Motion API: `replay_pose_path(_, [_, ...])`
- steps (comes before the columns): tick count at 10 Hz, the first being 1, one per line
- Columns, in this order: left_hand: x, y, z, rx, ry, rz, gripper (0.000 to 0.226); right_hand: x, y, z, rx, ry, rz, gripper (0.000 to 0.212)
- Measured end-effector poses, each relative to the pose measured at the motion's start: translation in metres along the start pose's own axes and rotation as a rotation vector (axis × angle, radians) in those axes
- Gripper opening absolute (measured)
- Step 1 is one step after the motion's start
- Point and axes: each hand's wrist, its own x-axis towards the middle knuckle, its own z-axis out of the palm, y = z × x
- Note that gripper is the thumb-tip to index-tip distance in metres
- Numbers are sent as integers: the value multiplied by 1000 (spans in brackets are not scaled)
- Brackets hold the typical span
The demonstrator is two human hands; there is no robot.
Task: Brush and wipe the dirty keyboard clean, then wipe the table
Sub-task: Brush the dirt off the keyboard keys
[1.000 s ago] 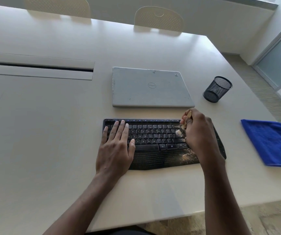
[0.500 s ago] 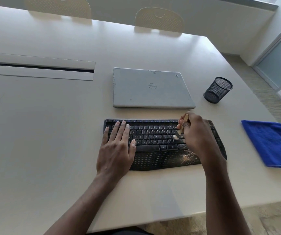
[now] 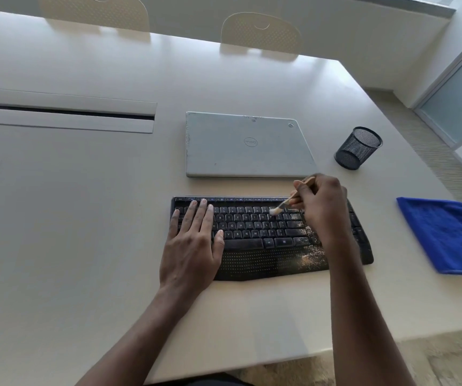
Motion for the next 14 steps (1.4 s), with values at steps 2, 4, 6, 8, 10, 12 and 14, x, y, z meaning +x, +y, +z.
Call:
replay_pose_path(2, [0, 0, 0, -1, 1, 2, 65, 3, -4, -3, 37, 87, -39, 17])
replay_pose_path(4, [0, 0, 0, 7, -6, 5, 65, 9, -8, 16, 257, -132, 30, 16])
replay_pose_path(6, [1, 0, 0, -1, 1, 2, 65, 14, 9, -2, -42, 101, 32, 15])
replay_pose_path(8, [0, 0, 0, -2, 6, 4, 65, 4, -4, 7, 154, -33, -25, 17])
replay_pose_path(10, [0, 0, 0, 0, 4, 7, 65, 1, 4, 8, 36, 12, 9, 17])
replay_pose_path(12, [0, 0, 0, 5, -1, 3, 65, -4, -3, -1, 28, 79, -20, 15])
replay_pose_path(14, [0, -1, 1, 2, -6, 4, 65, -12, -5, 6, 104, -115, 20, 15])
